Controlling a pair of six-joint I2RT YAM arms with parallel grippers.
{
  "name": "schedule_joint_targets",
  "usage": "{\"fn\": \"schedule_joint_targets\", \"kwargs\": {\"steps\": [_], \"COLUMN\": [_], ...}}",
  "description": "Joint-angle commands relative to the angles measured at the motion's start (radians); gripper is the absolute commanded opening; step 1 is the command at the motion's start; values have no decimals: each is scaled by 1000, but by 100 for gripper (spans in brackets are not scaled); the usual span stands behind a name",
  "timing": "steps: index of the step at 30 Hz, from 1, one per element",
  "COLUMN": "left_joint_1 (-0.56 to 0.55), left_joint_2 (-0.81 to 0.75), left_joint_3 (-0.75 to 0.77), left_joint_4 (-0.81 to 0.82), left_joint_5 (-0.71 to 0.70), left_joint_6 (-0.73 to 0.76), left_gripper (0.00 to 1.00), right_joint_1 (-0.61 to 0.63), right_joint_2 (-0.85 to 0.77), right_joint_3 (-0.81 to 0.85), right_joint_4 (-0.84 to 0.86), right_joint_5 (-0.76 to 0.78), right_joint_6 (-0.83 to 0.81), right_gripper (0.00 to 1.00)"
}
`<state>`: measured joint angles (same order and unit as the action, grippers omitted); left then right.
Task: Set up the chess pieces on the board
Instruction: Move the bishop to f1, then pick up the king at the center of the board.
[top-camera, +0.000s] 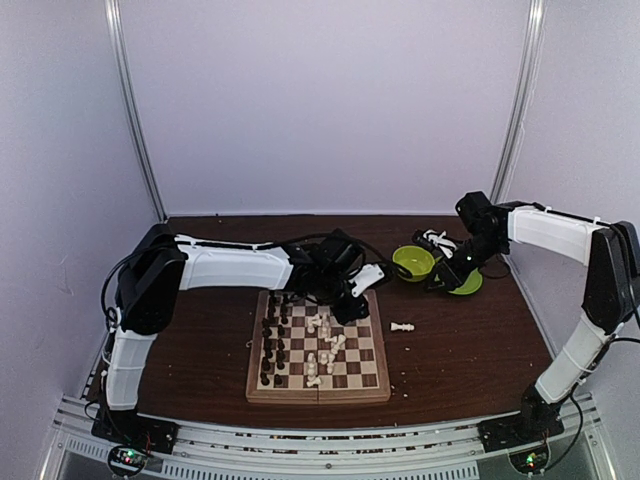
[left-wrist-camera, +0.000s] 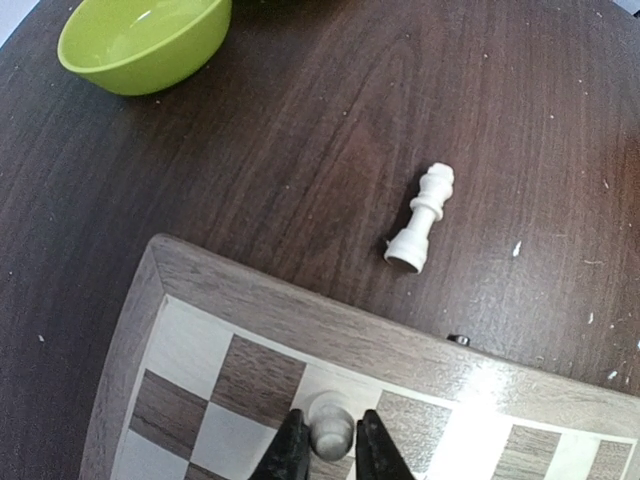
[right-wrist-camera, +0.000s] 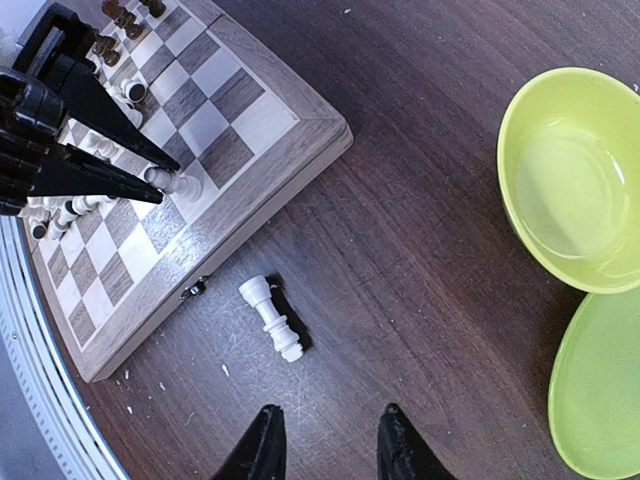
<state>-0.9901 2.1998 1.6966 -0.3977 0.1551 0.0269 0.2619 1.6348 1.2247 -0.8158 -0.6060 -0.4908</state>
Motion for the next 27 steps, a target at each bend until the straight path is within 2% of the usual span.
{"fn": "schedule_joint_targets", "kwargs": {"steps": [1, 3, 7, 11, 17, 22, 27], "left_joint_1": [1, 1, 1, 1, 1, 1, 1], "left_joint_2": [13, 4, -38, -106, -264, -422, -570], "left_joint_3": [6, -1, -12, -34, -122, -244, -377], "left_joint_4": [25, 25, 14, 8, 40, 107, 221], "left_joint_5": [18, 10, -38, -62, -44, -127, -154], "left_joint_6": [-9, -9, 4, 43, 65, 23, -50], "left_gripper": [20, 24, 43, 54, 58, 59, 61], "right_joint_1": [-8, -8, -7, -9, 10, 134, 240], "right_joint_2": [10, 10, 5, -3, -43, -55, -5], "right_joint_3": [15, 15, 16, 18, -7, -114, -140], "right_joint_4": [-13, -12, -14, -21, -22, 20, 98], "right_joint_5": [-17, -18, -18, -7, 104, 255, 381], "right_joint_6": [-6, -6, -6, -12, -119, -225, -210], "right_gripper": [32, 32, 32, 33, 39, 47, 45]}}
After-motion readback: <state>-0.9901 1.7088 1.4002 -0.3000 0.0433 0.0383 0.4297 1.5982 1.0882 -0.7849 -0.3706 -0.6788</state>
